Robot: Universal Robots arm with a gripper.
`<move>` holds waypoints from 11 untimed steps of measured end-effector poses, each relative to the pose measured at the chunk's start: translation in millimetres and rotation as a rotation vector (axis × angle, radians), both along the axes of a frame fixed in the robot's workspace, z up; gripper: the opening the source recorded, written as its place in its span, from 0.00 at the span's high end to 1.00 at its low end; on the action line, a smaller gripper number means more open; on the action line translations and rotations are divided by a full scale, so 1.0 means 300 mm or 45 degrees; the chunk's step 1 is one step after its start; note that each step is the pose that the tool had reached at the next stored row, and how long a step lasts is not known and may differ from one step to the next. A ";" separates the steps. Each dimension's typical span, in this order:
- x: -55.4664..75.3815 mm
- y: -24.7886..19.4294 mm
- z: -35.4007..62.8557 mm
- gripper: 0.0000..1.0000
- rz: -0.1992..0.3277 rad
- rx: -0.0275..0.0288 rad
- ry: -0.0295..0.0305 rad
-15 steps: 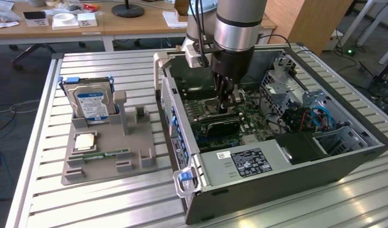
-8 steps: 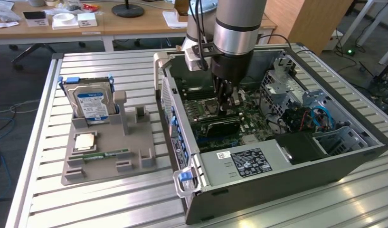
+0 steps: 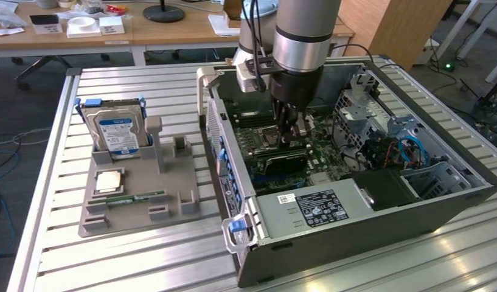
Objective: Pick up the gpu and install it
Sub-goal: 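Press down on the gpu until it lock into place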
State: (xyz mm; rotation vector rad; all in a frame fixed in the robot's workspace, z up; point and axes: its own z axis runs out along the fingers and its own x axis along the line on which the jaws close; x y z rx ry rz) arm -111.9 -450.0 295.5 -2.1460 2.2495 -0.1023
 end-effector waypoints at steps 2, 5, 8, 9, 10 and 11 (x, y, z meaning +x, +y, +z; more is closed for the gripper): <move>0.000 0.002 -0.002 0.89 0.000 0.0001 0.0000; 0.000 0.005 -0.015 0.89 0.000 0.0000 0.0000; 0.000 0.007 -0.033 0.89 0.000 0.0000 0.0000; 0.000 0.007 -0.039 0.89 0.000 0.0001 0.0000; 0.000 0.008 -0.045 0.89 0.000 -0.0001 0.0000; 0.000 0.009 -0.051 0.89 0.000 -0.0001 0.0001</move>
